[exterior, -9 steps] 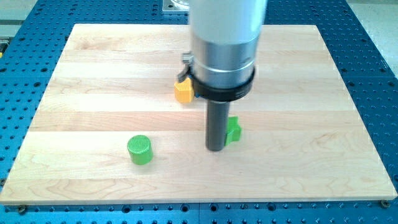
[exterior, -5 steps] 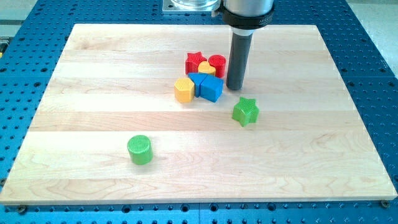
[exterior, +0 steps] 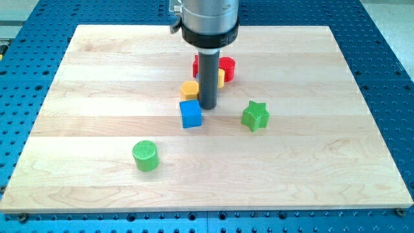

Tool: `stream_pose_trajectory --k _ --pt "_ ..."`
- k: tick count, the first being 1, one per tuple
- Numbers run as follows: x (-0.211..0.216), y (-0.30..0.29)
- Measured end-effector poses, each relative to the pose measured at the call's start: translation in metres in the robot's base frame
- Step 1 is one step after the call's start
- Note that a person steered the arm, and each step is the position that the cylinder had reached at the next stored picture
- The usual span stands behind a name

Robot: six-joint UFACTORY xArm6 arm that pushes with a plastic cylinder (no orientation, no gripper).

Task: Push the blue cube parallel to the green circle

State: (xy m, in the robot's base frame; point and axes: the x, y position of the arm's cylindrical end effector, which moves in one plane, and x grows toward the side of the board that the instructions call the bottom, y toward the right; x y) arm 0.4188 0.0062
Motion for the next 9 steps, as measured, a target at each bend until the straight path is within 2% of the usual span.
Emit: stream_pose_trajectory --k 2,3,4,5,6,7,9 --pt "-0.004 -0.027" --pt "0.011 0.013" --pt "0.049 -0.029" --pt "0.088 -0.090" --pt "0.108 -0.168" --pt "0.092 -0.188" --pt "0.086 -0.230"
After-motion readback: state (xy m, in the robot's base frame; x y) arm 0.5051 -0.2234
